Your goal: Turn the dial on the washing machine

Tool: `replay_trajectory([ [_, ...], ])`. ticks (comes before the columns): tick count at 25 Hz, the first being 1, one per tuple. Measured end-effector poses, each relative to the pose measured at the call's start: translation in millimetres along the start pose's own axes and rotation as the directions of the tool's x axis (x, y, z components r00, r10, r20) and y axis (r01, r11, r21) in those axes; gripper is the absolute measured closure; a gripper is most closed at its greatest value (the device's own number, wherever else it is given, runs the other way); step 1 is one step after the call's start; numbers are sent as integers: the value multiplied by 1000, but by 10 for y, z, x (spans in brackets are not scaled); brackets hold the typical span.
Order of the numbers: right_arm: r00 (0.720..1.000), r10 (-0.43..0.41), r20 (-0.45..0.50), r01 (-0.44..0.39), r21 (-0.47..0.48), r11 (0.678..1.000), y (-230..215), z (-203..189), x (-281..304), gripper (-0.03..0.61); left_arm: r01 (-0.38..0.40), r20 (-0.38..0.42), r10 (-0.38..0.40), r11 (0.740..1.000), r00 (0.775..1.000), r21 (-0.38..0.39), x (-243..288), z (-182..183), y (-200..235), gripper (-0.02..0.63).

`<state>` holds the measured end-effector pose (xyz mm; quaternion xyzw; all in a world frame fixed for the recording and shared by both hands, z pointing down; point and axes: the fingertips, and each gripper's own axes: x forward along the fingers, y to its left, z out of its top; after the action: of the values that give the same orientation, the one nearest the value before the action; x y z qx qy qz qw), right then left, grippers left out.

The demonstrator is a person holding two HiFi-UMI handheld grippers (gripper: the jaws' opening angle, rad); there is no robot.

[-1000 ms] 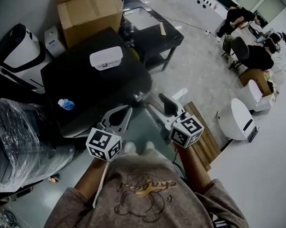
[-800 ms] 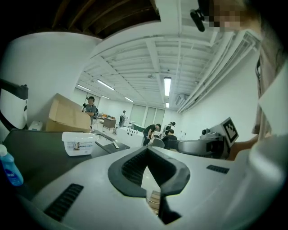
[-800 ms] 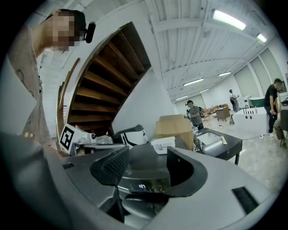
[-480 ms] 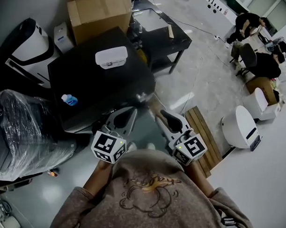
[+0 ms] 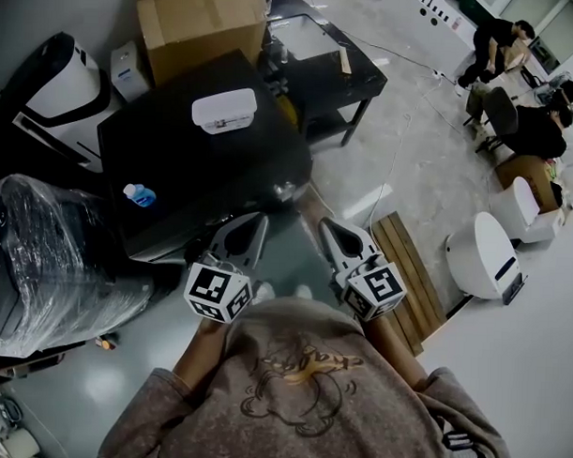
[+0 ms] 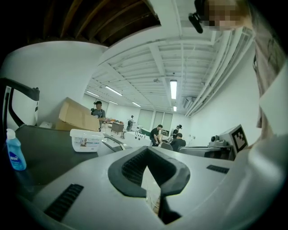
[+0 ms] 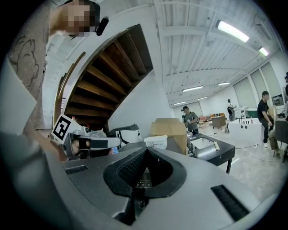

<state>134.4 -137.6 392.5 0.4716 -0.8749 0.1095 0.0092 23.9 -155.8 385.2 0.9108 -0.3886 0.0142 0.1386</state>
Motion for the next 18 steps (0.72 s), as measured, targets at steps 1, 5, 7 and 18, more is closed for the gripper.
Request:
replay_trajectory([
  [1,1000,-2,-11,1,-12,1000,-8,-53,7,577,-9,0,9,1000,1000,-1,5,-20,23,621],
  [5,1000,-14,-26,14,-6,1000,-25,-162,41,577,-28,-7,29,1000,1000,4,-6,-72,90,621],
  [7,1000,-19,-21,19,13,1000,-8,-143,47,577,-30,-13,30,999,999,12,-47,-84,103,621],
  [18,1000,-25,-4,25,31,999,73,-108,63,577,-49,-15,49,999,999,7,-189,-101,159,621],
])
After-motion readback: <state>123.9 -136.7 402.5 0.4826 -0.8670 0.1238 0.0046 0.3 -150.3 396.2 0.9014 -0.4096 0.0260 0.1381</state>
